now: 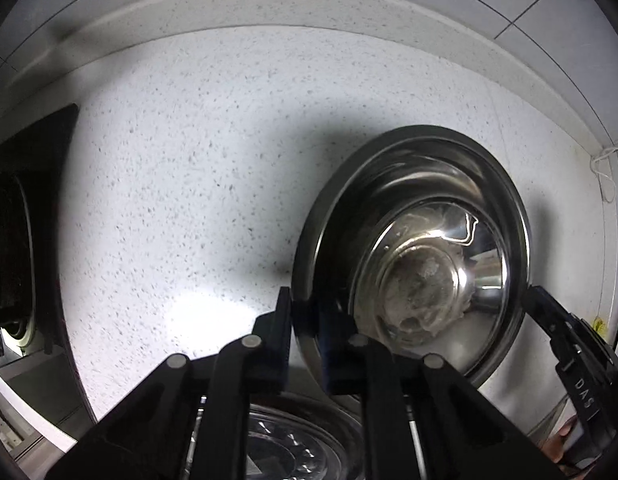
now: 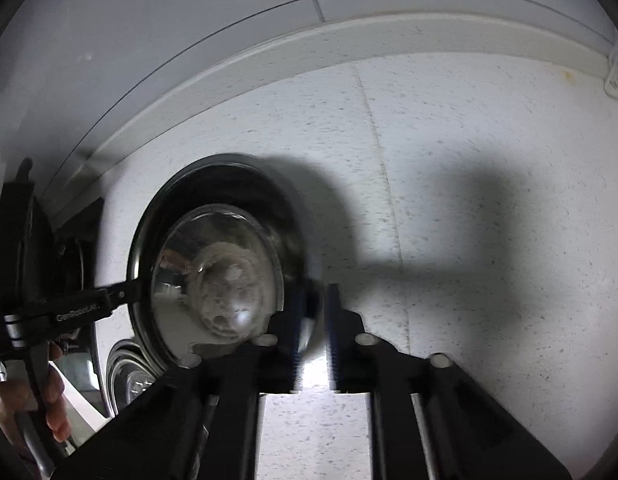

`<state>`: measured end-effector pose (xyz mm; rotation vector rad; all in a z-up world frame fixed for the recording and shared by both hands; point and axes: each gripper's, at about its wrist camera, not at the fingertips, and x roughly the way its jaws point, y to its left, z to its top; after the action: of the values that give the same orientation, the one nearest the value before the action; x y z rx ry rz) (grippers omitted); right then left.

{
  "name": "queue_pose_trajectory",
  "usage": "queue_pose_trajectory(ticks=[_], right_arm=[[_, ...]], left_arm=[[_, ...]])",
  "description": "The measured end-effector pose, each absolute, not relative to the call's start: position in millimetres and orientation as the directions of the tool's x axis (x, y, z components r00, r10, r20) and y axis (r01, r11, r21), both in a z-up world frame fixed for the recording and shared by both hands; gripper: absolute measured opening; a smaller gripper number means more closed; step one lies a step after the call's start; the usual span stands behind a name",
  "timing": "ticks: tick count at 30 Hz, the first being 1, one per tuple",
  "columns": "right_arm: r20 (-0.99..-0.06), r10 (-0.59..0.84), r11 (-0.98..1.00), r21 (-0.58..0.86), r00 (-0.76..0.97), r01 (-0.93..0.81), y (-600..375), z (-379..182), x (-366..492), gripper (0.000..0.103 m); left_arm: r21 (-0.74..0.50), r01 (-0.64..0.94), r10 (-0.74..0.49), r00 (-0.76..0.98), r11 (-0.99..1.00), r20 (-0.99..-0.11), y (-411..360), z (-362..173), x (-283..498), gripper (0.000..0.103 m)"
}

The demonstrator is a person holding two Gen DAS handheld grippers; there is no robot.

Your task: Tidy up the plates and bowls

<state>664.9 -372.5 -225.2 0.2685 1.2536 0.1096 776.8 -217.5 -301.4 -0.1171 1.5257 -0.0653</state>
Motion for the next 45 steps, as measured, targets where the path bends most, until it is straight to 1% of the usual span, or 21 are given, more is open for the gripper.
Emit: queue_pose_trajectory(ticks=[6, 8, 9, 12, 16, 18, 20, 21, 24, 27, 28, 30, 31, 34, 36, 37, 38, 39, 41, 43, 45], right_arm=[[-0.92, 0.246, 0.957, 0.28, 0.307, 0.074, -374.8, -224.6, 662.5, 0.006], [-0.907, 0.283, 0.946, 0.318, 0.313, 0.066, -373.8, -220.4, 661.8, 0.0], [-0.901, 0.301, 0.94, 0.335, 0.312, 0.061, -370.3, -217.7, 661.8, 0.0], [-0.901, 0.297, 0.95, 0.313, 0.315, 0.0, -351.5, -207.2, 660.4, 0.0], [-0.902, 0.263, 0.957, 0.289, 0.342, 0.026, -357.7, -202.4, 657.4, 0.0], [-0.91, 0.241, 0.957, 0.281, 0.336, 0.073, -373.2, -206.0, 656.4, 0.01], [-0.915, 0.228, 0.956, 0.275, 0.333, 0.103, -385.1, -211.2, 655.5, 0.055], [-0.912, 0.244, 0.951, 0.292, 0.328, 0.104, -388.8, -214.2, 655.3, 0.06], [-0.907, 0.271, 0.937, 0.325, 0.322, 0.128, -395.6, -221.7, 654.3, 0.06], [-0.917, 0.255, 0.937, 0.312, 0.307, 0.154, -398.1, -229.4, 655.3, 0.06], [-0.918, 0.257, 0.935, 0.315, 0.301, 0.162, -399.8, -232.1, 655.1, 0.06], [-0.914, 0.282, 0.921, 0.343, 0.292, 0.185, -405.0, -238.9, 655.8, 0.049], [-0.907, 0.306, 0.91, 0.368, 0.289, 0.19, -406.7, -242.0, 657.0, 0.047], [-0.892, 0.357, 0.884, 0.419, 0.279, 0.209, -408.0, -249.7, 658.3, 0.046], [-0.882, 0.385, 0.87, 0.445, 0.273, 0.213, -407.2, -254.2, 659.0, 0.043], [-0.881, 0.389, 0.869, 0.448, 0.269, 0.212, -405.8, -255.4, 659.7, 0.038], [-0.881, 0.392, 0.869, 0.45, 0.265, 0.208, -404.3, -257.2, 660.2, 0.031], [-0.872, 0.41, 0.86, 0.467, 0.266, 0.204, -402.2, -258.0, 660.6, 0.028], [-0.854, 0.444, 0.846, 0.499, 0.27, 0.187, -396.7, -255.8, 661.3, 0.007], [-0.875, 0.401, 0.88, 0.45, 0.271, 0.152, -386.9, -250.9, 661.3, 0.007], [-0.872, 0.408, 0.88, 0.455, 0.269, 0.14, -383.2, -249.9, 658.6, 0.007]], left_arm=[[-0.129, -0.028, -0.128, 0.043, 0.991, -0.991, -215.5, -299.0, 777.7, 0.01], [-0.143, -0.031, -0.141, 0.05, 0.989, -0.989, -210.2, -295.1, 772.1, 0.01], [-0.147, -0.028, -0.146, 0.051, 0.989, -0.988, -211.1, -292.8, 771.3, 0.01], [-0.144, -0.007, -0.143, 0.057, 0.99, -0.988, -217.9, -287.8, 770.7, 0.01], [-0.133, -0.027, -0.132, 0.053, 0.991, -0.99, -214.1, -292.3, 767.4, 0.01], [-0.139, -0.038, -0.137, 0.051, 0.99, -0.989, -213.2, -295.1, 767.9, 0.01], [-0.144, -0.044, -0.142, 0.052, 0.989, -0.988, -213.5, -296.6, 769.0, 0.01], [-0.144, -0.042, -0.142, 0.052, 0.989, -0.989, -212.5, -297.3, 768.5, 0.01], [-0.146, -0.043, -0.144, 0.047, 0.988, -0.989, -210.3, -299.1, 768.2, 0.011], [-0.148, -0.046, -0.147, 0.04, 0.988, -0.988, -206.4, -300.9, 763.2, 0.011], [-0.148, -0.045, -0.146, 0.039, 0.988, -0.988, -206.0, -301.7, 762.5, 0.011], [-0.146, -0.044, -0.144, 0.038, 0.988, -0.989, -204.6, -304.2, 763.6, 0.011], [-0.14, -0.041, -0.139, 0.038, 0.989, -0.99, -205.9, -303.2, 764.1, 0.011], [-0.135, -0.038, -0.133, 0.035, 0.99, -0.99, -208.1, -302.7, 764.7, 0.011], [-0.136, -0.041, -0.135, 0.031, 0.99, -0.99, -207.9, -303.3, 764.9, 0.011], [-0.135, -0.041, -0.134, 0.03, 0.99, -0.991, -208.4, -303.2, 765.1, 0.011], [-0.135, -0.04, -0.134, 0.03, 0.99, -0.991, -209.3, -302.2, 765.2, 0.011], [-0.132, -0.038, -0.131, 0.031, 0.991, -0.991, -210.0, -301.9, 765.4, 0.011], [-0.128, -0.034, -0.127, 0.036, 0.991, -0.991, -211.8, -301.8, 765.5, 0.011], [-0.11, -0.031, -0.109, 0.04, 0.993, -0.993, -213.1, -302.8, 763.5, 0.012], [-0.101, -0.032, -0.099, 0.05, 0.994, -0.994, -211.2, -303.1, 761.6, 0.012]])
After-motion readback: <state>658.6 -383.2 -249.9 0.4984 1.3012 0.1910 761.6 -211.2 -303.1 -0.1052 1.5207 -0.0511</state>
